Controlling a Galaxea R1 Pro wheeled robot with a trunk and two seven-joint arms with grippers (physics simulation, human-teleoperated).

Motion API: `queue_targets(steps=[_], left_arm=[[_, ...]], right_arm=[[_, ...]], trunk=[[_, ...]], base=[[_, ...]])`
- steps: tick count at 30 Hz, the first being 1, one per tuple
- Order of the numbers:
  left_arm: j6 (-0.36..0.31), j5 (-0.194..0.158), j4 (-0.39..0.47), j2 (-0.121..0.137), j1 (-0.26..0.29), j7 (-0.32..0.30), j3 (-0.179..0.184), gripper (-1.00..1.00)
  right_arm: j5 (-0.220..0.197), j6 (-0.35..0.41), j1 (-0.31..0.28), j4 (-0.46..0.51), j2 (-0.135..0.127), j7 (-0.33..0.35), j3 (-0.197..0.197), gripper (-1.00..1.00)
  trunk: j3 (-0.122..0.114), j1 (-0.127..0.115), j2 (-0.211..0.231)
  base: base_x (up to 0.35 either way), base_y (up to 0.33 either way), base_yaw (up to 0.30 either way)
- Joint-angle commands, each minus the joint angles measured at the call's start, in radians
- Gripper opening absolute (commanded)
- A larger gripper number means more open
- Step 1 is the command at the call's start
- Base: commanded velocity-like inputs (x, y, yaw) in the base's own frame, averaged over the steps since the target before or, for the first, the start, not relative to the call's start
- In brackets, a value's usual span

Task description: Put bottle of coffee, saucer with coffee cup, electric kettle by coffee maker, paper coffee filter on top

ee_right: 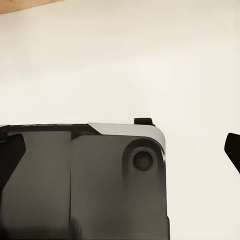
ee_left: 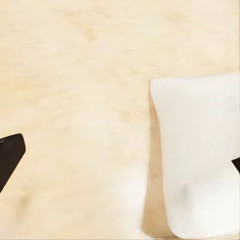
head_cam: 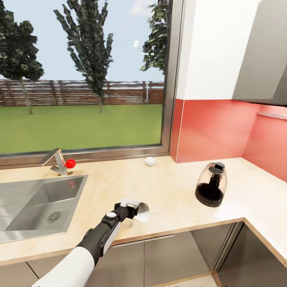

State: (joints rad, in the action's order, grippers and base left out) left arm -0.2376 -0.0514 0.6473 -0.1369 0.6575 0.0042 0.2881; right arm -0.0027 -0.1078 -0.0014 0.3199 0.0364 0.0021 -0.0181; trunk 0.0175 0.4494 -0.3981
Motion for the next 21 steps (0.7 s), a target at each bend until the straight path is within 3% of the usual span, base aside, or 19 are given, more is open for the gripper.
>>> queue_targets(steps=[1,21], left_arm=[[-0.006,-0.005,0.002,0.000,0.001,0.000,0.002,1.00],[0.002,-0.003,-0.002,-0.011,-0.001,-0.012,0.005,1.00]], right_arm=[[0.000,-0.002,0.000,0.001,0.000,0.000,-0.002,1.00],[-0.003,-0.001,0.000,-0.007,0.006,0.002,0.006,1.00]], trunk=[[0.002,0.001,-0.002],[0.002,0.001,-0.002]], base=[[0.001,0.000,-0.252],[0.043,0.000,-0.021]])
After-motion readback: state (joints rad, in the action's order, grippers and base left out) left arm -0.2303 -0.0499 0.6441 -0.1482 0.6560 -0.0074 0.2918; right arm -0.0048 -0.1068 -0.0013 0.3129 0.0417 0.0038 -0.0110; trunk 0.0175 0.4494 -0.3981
